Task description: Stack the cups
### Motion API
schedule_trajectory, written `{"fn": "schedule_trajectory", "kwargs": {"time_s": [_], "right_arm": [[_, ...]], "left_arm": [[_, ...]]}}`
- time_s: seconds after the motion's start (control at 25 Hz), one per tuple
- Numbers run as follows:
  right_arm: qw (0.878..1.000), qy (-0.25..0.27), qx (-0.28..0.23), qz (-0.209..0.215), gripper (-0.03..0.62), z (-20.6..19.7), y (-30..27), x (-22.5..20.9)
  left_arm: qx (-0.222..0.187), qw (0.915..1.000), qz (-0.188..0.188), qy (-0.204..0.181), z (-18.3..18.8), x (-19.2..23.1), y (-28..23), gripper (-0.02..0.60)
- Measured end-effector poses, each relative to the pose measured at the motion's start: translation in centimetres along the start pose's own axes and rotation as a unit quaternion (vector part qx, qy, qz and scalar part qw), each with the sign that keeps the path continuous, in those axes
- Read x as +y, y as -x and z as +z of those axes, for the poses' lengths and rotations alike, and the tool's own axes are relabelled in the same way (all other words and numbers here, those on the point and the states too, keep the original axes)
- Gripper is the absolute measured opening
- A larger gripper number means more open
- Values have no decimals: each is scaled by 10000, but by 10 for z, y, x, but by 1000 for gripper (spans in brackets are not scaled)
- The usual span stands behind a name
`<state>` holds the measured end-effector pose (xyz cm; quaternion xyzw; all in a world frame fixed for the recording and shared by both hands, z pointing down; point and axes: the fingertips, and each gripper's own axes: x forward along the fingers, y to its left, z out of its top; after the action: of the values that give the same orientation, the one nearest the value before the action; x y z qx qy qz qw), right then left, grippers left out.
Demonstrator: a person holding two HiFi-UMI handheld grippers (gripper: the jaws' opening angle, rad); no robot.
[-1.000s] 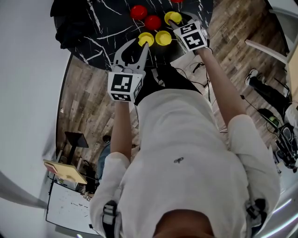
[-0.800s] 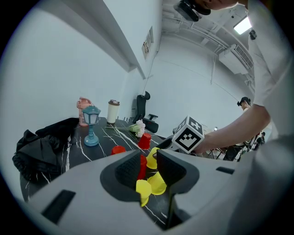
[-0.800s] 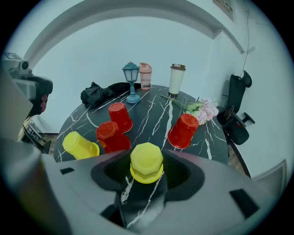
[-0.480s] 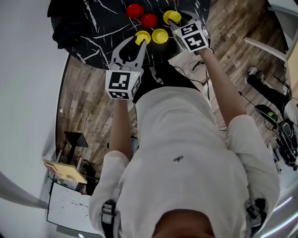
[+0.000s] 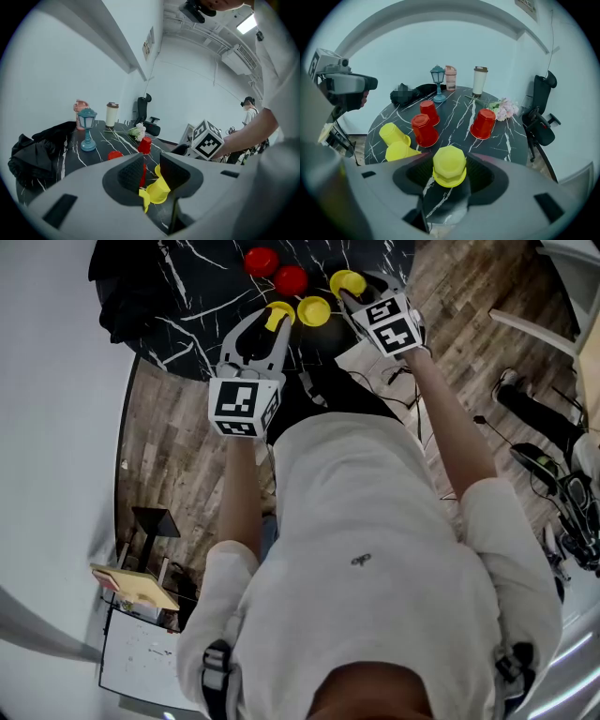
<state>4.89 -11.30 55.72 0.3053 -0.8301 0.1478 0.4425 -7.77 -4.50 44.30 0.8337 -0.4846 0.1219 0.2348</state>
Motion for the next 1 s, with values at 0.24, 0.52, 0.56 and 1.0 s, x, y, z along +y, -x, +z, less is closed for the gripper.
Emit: {"fn": "schedule_trajectory", "kwargs": {"time_s": [0.24,0.52,0.56,1.0], "right_arm": [[9999,47,5,93,227,-9,7,7],[9997,95,61,213,229,-24,13,21],[9997,103,70,227,229,-26,14,23],[9993,201,83,289,229,-39,16,38]], "left_arm": [[21,10000,-62,-41,2,-9,-7,98],[101,9998,-147,-57,-2,-21,-12,98],[106,9998,-150,-53,-2,-22,-12,98],[185,9997,-141,-90,-7,-24,-12,98]]}}
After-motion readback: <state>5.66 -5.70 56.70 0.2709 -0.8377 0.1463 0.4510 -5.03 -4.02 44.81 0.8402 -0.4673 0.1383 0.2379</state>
